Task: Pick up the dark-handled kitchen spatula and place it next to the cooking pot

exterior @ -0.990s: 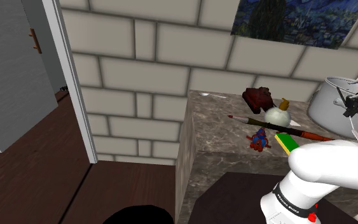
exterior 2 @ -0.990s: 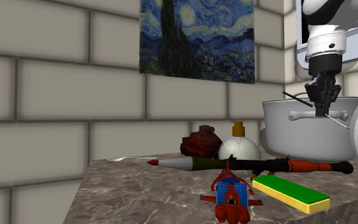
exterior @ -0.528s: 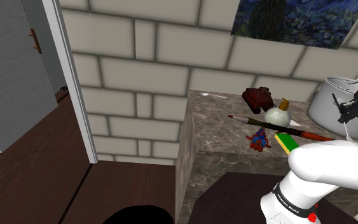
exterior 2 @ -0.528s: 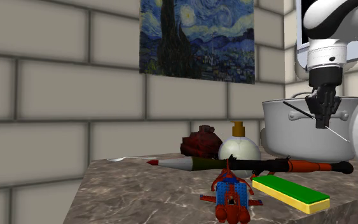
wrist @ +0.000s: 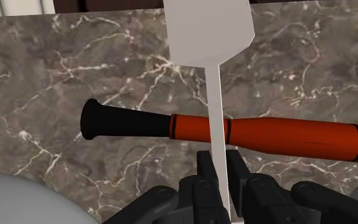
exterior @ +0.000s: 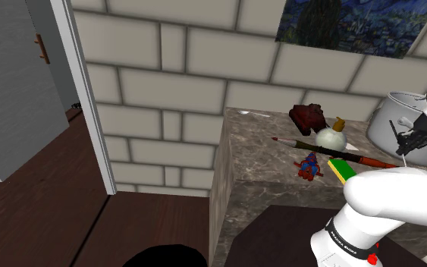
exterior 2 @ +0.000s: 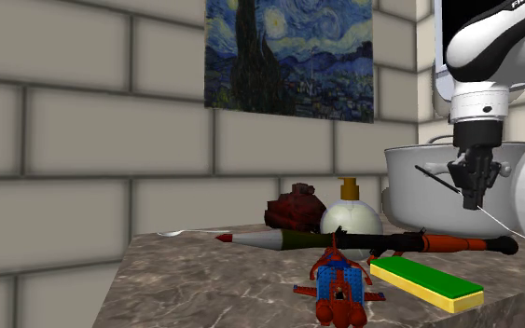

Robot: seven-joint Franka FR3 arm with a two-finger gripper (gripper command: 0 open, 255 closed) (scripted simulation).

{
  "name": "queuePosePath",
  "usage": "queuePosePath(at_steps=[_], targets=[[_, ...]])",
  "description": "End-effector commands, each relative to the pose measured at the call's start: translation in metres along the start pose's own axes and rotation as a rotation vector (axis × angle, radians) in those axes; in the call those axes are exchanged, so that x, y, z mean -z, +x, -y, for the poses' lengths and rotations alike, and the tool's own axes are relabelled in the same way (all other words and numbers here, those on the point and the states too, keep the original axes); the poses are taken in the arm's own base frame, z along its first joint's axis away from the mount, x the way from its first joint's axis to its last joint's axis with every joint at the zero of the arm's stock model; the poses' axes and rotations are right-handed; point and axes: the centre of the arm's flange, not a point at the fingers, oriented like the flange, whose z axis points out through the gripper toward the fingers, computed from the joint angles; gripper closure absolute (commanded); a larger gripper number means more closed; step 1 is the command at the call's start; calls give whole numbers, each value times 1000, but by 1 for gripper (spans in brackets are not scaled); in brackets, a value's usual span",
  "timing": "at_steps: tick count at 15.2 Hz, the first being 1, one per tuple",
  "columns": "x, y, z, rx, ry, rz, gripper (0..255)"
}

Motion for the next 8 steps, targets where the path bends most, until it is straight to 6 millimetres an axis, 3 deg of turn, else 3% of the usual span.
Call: queuePosePath(at_steps=[1, 8], targets=[[-10, -1, -1, 0, 0, 0, 255], [-47, -3, -1, 0, 0, 0, 255]])
